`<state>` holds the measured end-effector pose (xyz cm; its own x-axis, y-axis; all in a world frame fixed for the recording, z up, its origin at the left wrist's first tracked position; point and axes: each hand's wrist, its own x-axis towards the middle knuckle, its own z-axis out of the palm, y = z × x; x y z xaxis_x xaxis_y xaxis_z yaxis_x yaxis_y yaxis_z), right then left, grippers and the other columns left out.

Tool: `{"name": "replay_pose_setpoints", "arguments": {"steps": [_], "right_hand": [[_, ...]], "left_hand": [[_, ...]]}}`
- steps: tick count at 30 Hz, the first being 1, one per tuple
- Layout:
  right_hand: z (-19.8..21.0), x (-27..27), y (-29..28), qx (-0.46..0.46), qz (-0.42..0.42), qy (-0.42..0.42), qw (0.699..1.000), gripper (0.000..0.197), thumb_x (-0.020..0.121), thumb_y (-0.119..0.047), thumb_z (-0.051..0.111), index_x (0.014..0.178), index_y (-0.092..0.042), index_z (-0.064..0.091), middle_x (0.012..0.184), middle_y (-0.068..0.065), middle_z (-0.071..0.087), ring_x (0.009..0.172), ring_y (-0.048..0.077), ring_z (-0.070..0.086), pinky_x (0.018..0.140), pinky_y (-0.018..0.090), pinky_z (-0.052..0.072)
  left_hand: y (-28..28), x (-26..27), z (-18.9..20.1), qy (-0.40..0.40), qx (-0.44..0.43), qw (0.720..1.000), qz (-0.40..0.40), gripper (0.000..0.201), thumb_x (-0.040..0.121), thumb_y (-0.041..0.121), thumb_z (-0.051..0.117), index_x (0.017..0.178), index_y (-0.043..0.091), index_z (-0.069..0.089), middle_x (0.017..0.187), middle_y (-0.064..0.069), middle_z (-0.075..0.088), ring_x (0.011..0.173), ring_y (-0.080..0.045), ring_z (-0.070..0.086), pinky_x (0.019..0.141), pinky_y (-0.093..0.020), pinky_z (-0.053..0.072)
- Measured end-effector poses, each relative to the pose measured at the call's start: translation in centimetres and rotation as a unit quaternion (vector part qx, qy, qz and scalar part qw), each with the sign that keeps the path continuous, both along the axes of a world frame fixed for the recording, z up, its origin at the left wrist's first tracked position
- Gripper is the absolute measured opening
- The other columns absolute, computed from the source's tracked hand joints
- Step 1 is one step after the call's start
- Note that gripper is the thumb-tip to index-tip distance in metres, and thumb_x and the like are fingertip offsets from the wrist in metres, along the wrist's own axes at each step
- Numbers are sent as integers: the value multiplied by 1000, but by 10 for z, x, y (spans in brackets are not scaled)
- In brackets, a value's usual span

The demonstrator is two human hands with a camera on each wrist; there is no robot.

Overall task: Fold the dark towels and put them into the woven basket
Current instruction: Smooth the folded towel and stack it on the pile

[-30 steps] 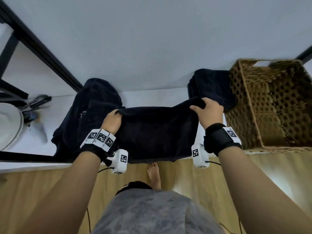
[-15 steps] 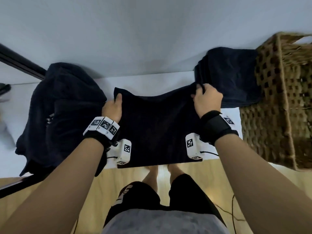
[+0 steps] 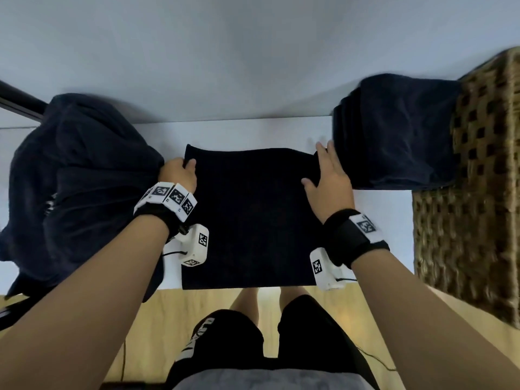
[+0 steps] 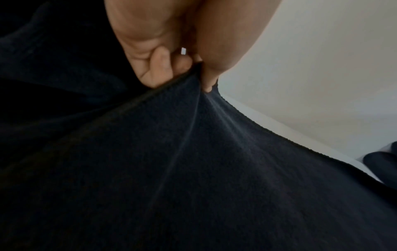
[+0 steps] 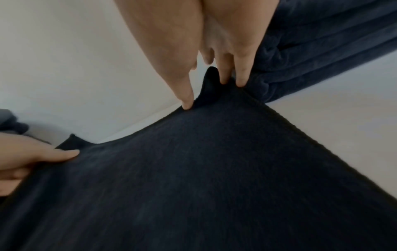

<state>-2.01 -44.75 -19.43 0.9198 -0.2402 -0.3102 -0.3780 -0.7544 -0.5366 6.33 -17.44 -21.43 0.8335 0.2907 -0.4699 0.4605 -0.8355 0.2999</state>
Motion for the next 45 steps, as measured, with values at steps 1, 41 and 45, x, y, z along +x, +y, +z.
{"name": "replay_pose_setpoints", "arguments": {"steps": [1,41,45], "right_hand": [[2,-9,1,-14,6,-2,1000,80,90,-15,68,155,-24,22,165,-1,5,133,19,45,95,13,30],[-12,-2,26,-92,160,208,961,107,81,-39,76,157,-28,2,163,7,-16,151,26,-9,122,48,13],[-2,-40,25,-74,113,131,982,81,88,-26,70,154,-21,24,163,10,12,149,26,17,119,40,26]], "left_hand": [[0,0,0,-2,0,1000,0,37,103,27,45,85,-4,56,100,-28,64,92,-41,60,69,-35,36],[-11,-33,-19,124,59,929,-344,128,64,57,81,152,38,-10,159,-2,-28,149,-26,-16,118,-53,7],[-14,-37,-16,104,92,922,-361,123,68,57,78,153,35,-7,160,-8,-22,149,-29,-11,119,-51,7]]}}
